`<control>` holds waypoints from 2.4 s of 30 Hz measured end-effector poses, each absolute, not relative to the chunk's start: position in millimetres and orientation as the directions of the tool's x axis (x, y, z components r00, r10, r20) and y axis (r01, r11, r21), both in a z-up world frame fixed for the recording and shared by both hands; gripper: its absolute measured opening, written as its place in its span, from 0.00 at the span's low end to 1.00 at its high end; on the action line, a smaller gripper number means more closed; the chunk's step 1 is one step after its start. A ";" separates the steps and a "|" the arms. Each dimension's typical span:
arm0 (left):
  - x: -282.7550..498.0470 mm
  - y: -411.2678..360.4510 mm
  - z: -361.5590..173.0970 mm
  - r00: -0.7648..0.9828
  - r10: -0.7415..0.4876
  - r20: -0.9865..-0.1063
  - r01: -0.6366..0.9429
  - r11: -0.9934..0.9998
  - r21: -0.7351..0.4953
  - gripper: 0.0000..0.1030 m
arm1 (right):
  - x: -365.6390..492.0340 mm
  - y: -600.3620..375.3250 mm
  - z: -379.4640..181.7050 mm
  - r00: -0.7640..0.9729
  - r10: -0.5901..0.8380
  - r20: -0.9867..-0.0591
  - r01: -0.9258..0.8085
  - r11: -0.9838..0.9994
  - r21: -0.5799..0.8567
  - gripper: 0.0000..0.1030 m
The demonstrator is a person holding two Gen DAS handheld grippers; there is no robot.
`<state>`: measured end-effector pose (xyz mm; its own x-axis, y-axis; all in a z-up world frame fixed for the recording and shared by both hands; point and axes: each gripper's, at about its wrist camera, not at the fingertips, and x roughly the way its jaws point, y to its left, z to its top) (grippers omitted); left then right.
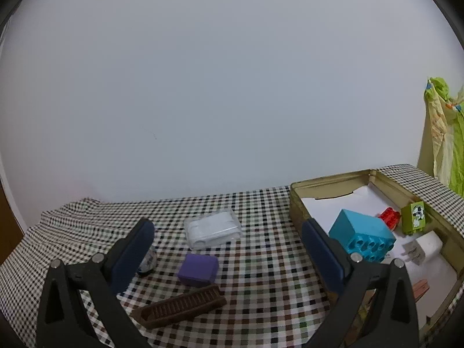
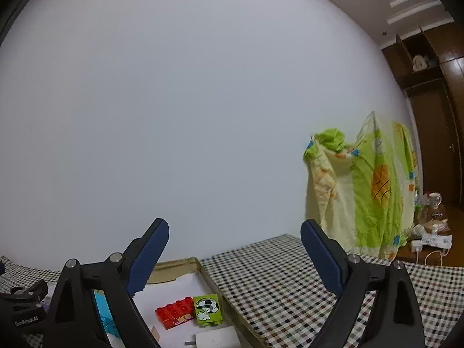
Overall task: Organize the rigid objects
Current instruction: 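Withdraw both tools from the tin toward the comb and pouch, then grasp the brown comb with the right tool while the left tool grasps the grey pouch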
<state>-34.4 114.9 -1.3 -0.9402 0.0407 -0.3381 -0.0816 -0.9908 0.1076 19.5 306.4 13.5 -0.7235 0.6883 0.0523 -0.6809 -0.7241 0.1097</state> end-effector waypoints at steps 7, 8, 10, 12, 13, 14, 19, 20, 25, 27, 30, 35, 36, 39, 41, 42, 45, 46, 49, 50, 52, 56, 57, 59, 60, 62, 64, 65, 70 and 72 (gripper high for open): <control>-28.5 112.8 0.3 -0.953 0.054 -0.300 -0.088 -0.991 0.100 1.00 | 29.7 298.9 10.6 -0.692 0.719 0.065 -0.709 -0.693 0.126 0.98; -28.1 111.7 0.7 -0.953 0.059 -0.299 -0.091 -0.991 0.094 0.99 | 30.8 297.5 10.5 -0.688 0.722 0.070 -0.712 -0.691 0.125 0.99; -27.0 109.0 1.5 -0.949 0.067 -0.308 -0.097 -0.992 0.082 1.00 | 33.7 296.7 9.8 -0.684 0.724 0.084 -0.714 -0.689 0.122 0.99; -27.7 106.3 0.8 -0.944 0.071 -0.323 -0.098 -0.993 0.068 1.00 | 38.0 294.0 9.3 -0.676 0.729 0.106 -0.719 -0.684 0.125 0.99; -27.9 105.4 0.5 -0.942 0.076 -0.327 -0.101 -0.993 0.060 1.00 | 40.4 292.8 9.2 -0.676 0.728 0.117 -0.717 -0.685 0.129 0.99; -27.4 104.4 0.4 -0.940 0.083 -0.332 -0.107 -0.993 0.053 1.00 | 42.6 292.1 9.0 -0.675 0.727 0.126 -0.715 -0.687 0.134 0.99; -22.7 102.9 -0.4 -0.925 0.121 -0.359 -0.144 -0.989 0.038 1.00 | 48.1 290.8 8.1 -0.688 0.715 0.125 -0.700 -0.699 0.146 0.99; -22.0 102.7 -0.6 -0.924 0.121 -0.363 -0.144 -0.989 0.038 1.00 | 48.5 289.3 8.0 -0.690 0.713 0.125 -0.698 -0.701 0.145 0.99; -16.9 98.3 0.0 -0.920 0.142 -0.364 -0.158 -0.987 0.017 1.00 | 49.9 280.5 7.3 -0.712 0.692 0.120 -0.675 -0.722 0.152 0.99; -14.2 96.4 0.1 -0.915 0.151 -0.375 -0.168 -0.986 0.013 1.00 | 49.0 273.9 7.0 -0.729 0.674 0.121 -0.659 -0.738 0.144 0.99; -12.8 88.9 -0.5 -0.904 0.176 -0.389 -0.189 -0.982 -0.005 1.00 | 44.3 260.1 6.6 -0.750 0.652 0.113 -0.638 -0.758 0.136 0.99; -19.6 65.2 -2.2 -0.898 0.155 -0.411 -0.171 -0.985 0.004 1.00 | 32.8 239.3 4.7 -0.788 0.610 0.079 -0.597 -0.789 0.145 0.99; -21.5 59.2 -1.5 -0.900 0.141 -0.412 -0.163 -0.987 0.017 1.00 | 28.7 236.0 3.7 -0.797 0.601 0.065 -0.588 -0.795 0.147 0.99; -28.4 37.1 -1.2 -0.905 0.112 -0.410 -0.144 -0.988 0.050 1.00 | 13.6 225.2 1.6 -0.828 0.561 0.008 -0.553 -0.819 0.155 0.99; -34.1 18.5 -1.1 -0.904 0.098 -0.415 -0.130 -0.990 0.051 1.00 | 5.6 217.1 -0.3 -0.842 0.539 -0.017 -0.534 -0.830 0.159 0.99; -37.4 9.2 -1.2 -0.904 0.086 -0.419 -0.116 -0.992 0.046 1.00 | 1.6 212.5 -1.2 -0.851 0.525 -0.027 -0.522 -0.838 0.160 0.99; -46.2 -21.1 -0.9 -0.904 0.038 -0.427 -0.055 -0.998 0.028 1.00 | -7.1 198.7 -3.1 -0.867 0.496 -0.052 -0.498 -0.854 0.150 0.99; -49.0 -29.9 -0.9 -0.904 0.019 -0.427 -0.035 -0.999 0.030 1.00 | -10.0 194.5 -3.5 -0.872 0.486 -0.060 -0.489 -0.859 0.149 0.99; -54.3 -49.0 -3.3 -0.905 -0.029 -0.425 0.012 -0.999 0.043 1.00 | -21.1 182.2 -5.7 -0.891 0.443 -0.099 -0.454 -0.878 0.152 0.99; -56.3 -56.1 -3.3 -0.904 -0.049 -0.425 0.031 -0.998 0.049 1.00 | -25.1 178.2 -6.5 -0.895 0.431 -0.114 -0.445 -0.883 0.152 0.99; -60.8 -68.6 -4.2 -0.899 -0.075 -0.432 0.059 -0.997 0.051 0.99 | -33.0 169.4 -7.9 -0.900 0.411 -0.144 -0.430 -0.891 0.144 0.99; -70.0 -87.6 -6.8 -0.883 -0.098 -0.460 0.093 -0.995 0.032 1.00 | -58.9 147.2 -14.2 -0.902 0.355 -0.247 -0.388 -0.916 0.100 0.99; -73.3 -89.8 -6.8 -0.881 -0.099 -0.462 0.096 -0.995 0.030 1.00 | -63.9 142.8 -15.2 -0.900 0.345 -0.265 -0.379 -0.921 0.089 0.99; -76.6 -94.9 -7.6 -0.880 -0.109 -0.462 0.103 -0.994 0.038 1.00 | -74.5 130.8 -17.5 -0.896 0.329 -0.299 -0.362 -0.930 0.061 0.99; -77.2 -96.0 -8.0 -0.880 -0.113 -0.461 0.104 -0.994 0.044 1.00 | -78.6 125.0 -18.4 -0.894 0.324 -0.309 -0.356 -0.933 0.050 0.99; -79.5 -101.8 -8.7 -0.879 -0.122 -0.460 0.110 -0.993 0.052 1.00 | -86.8 116.5 -21.0 -0.890 0.300 -0.344 -0.338 -0.940 0.054 0.99; -80.4 -110.4 -9.4 -0.878 -0.138 -0.458 0.125 -0.990 0.057 1.00 | -97.7 113.6 -24.6 -0.880 0.265 -0.395 -0.323 -0.942 0.089 0.99; -81.5 -113.5 -10.7 -0.876 -0.143 -0.460 0.133 -0.990 0.055 1.00 | -102.5 111.0 -27.2 -0.872 0.245 -0.423 -0.316 -0.943 0.105 0.97; -85.0 -122.0 -14.3 -0.862 -0.164 -0.480 0.166 -0.985 0.040 0.99 | -129.9 99.7 -45.6 -0.804 0.166 -0.572 -0.307 -0.938 0.159 0.81; -85.3 -119.6 -16.0 -0.861 -0.172 -0.480 0.171 -0.984 0.046 0.99 | -140.7 97.8 -55.3 -0.768 0.129 -0.627 -0.318 -0.927 0.199 0.80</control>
<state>-85.3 -119.6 -16.0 -0.8605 -0.1719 -0.4795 0.1712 -0.9842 0.0455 -140.7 97.8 -55.3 -0.7679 0.1288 -0.6274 -0.3177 -0.9272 0.1985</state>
